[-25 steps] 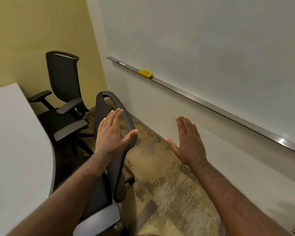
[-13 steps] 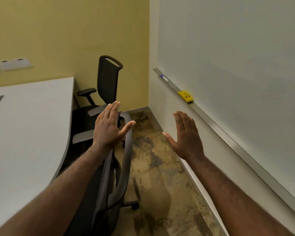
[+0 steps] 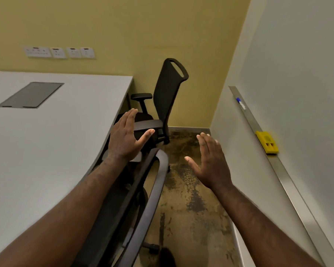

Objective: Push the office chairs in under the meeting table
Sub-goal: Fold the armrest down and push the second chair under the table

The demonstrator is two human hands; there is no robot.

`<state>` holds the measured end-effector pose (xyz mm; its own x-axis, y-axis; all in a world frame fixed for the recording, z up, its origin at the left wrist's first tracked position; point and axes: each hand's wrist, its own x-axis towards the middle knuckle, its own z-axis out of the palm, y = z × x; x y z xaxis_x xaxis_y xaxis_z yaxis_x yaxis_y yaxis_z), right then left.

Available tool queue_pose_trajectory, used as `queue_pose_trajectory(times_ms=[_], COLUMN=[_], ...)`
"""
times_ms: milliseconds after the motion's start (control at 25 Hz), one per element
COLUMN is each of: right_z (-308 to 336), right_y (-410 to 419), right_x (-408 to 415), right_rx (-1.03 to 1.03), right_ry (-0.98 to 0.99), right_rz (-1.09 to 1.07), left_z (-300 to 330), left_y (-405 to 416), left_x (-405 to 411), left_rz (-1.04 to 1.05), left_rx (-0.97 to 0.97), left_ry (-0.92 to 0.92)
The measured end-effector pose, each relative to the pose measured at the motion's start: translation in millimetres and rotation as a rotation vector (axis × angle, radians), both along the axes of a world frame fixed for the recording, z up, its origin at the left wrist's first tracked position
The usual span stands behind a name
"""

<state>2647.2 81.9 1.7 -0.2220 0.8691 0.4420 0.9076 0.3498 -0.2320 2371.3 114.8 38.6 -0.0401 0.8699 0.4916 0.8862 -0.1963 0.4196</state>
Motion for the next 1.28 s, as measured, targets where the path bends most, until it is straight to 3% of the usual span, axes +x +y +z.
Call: queue_pose_trajectory(times_ms=[440, 760, 1080, 1280], right_z=[-31.4, -103.7, -160.1, -198.6], right_y=[180.8, 274.8, 310.9, 307.8], right_x=[-75.2, -129.1, -161.1, -191.7], right_rx=[-0.141, -0.333, -0.555, -0.712], right_ry=[-0.062, -0.063, -0.082, -0.089], right_rz=[0.309, 0.605, 0.831, 0.834], left_z=[-55.9, -131.9, -176.5, -210.9], left_y=[86.1, 103.7, 127.8, 141.5], left_x=[-51.7, -64.7, -55.9, -72.7], left_rz=[0.261, 0.44, 0.671, 0.862], left_rx=[-0.157, -0.457, -0.644, -0.712], left_ry=[-0.067, 0.028, -0.033, -0.162])
